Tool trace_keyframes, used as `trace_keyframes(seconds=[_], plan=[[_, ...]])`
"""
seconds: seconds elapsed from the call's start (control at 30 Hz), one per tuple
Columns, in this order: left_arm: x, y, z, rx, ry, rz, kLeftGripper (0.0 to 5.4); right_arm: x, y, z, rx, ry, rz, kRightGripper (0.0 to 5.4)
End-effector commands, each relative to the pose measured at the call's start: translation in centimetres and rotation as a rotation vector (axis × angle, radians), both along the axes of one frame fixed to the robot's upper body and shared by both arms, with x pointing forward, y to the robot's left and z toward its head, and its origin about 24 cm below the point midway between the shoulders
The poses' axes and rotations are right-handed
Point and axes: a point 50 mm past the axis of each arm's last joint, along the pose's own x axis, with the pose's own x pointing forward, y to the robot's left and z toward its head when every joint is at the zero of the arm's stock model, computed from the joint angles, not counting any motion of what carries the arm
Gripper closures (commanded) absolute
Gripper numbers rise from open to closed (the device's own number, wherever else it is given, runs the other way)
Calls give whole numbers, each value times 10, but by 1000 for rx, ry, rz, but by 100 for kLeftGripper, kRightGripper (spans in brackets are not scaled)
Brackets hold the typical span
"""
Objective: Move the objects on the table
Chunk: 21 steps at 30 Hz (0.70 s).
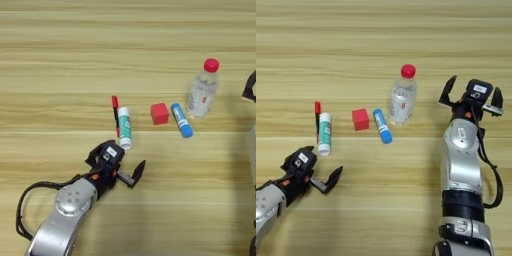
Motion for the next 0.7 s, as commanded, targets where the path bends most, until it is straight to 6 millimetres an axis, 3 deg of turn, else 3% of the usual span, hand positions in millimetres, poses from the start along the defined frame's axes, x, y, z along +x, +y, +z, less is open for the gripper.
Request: trace_keyframes(seconds=[0.03,0.7], plan=[[1,0,-3,18,6,-8,0,2,3,3,14,-4,7,2],[11,-22,9,17,-85,-83,0,2,4,2,18,8,19,2]])
